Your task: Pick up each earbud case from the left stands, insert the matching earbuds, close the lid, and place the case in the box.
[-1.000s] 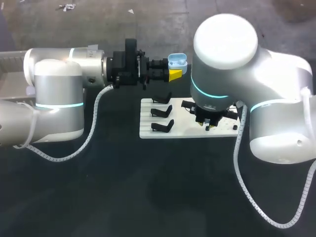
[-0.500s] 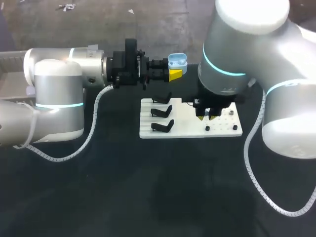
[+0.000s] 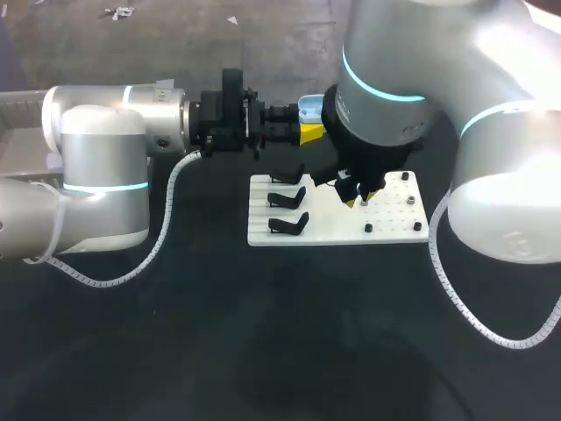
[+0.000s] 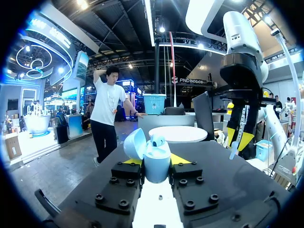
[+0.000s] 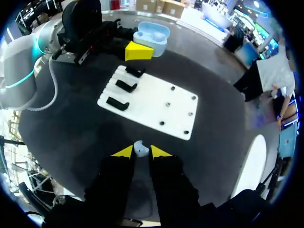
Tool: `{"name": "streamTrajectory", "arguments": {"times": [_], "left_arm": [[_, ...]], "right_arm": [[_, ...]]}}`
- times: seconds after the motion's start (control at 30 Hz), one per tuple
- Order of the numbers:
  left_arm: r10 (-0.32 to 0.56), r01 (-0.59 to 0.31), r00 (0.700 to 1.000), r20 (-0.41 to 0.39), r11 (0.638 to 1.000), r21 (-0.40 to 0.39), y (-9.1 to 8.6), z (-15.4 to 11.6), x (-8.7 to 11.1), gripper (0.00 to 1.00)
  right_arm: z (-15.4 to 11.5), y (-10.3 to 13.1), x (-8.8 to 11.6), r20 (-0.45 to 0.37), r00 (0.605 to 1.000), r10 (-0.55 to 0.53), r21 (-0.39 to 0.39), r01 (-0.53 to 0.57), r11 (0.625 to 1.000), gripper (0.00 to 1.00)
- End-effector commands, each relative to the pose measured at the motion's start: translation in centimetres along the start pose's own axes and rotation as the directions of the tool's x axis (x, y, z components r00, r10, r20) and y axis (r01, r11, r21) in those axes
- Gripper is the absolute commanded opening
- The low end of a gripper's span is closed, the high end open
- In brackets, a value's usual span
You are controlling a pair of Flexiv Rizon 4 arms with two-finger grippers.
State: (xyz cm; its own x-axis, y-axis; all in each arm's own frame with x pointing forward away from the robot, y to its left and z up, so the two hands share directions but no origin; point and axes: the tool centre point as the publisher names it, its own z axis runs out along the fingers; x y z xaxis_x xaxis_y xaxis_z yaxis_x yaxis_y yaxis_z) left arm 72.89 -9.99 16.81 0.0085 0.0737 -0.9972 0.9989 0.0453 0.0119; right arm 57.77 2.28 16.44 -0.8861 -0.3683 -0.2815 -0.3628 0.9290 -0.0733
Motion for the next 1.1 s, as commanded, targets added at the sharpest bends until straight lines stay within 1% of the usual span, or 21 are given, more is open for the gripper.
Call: {"name": "streamTrajectory", "arguments": {"times": [0.03,0.33,0.37,0.5,0.67,0.73,0.93,1.1], "left_arm": [[0.005,-0.005,1.000,0.005,1.000,-0.008,-0.2,0.0,0.1,0.00],[0.005,-0.005,1.000,0.005,1.000,-0.008,-0.2,0.0,0.1,0.00],[0.005,-0.005,1.000,0.005,1.000,-0.008,-0.2,0.0,0.1,0.00],[0.005,-0.005,1.000,0.005,1.000,-0.008,-0.2,0.0,0.1,0.00],[0.005,-0.005,1.000,0.005,1.000,-0.008,-0.2,0.0,0.1,0.00],[0.005,-0.005,1.000,0.005,1.000,-0.008,-0.2,0.0,0.1,0.00],[0.005,-0.005,1.000,0.005,1.000,-0.008,-0.2,0.0,0.1,0.00],[0.005,-0.005,1.000,0.005,1.000,-0.008,-0.2,0.0,0.1,0.00]], "right_arm": [[-0.1,0.1,0.0,-0.002,1.000,0.000,0.002,0.000,1.000,0.00],[-0.1,0.1,0.0,-0.002,1.000,0.000,0.002,0.000,1.000,0.00],[-0.1,0.0,-0.3,-0.003,1.000,0.006,0.009,-0.006,1.000,0.00],[-1.4,0.2,-2.2,0.029,0.999,-0.029,0.007,0.029,1.000,0.00],[-2.8,0.6,-5.2,0.064,0.996,-0.063,-0.018,0.064,0.998,0.00],[-3.2,0.7,-6.4,0.072,0.994,-0.082,-0.016,0.083,0.996,0.00],[-3.9,0.9,-9.6,0.082,0.988,-0.128,-0.017,0.129,0.991,0.00],[-4.0,0.6,-11.8,0.104,0.982,-0.159,-0.002,0.160,0.987,0.00]]}}
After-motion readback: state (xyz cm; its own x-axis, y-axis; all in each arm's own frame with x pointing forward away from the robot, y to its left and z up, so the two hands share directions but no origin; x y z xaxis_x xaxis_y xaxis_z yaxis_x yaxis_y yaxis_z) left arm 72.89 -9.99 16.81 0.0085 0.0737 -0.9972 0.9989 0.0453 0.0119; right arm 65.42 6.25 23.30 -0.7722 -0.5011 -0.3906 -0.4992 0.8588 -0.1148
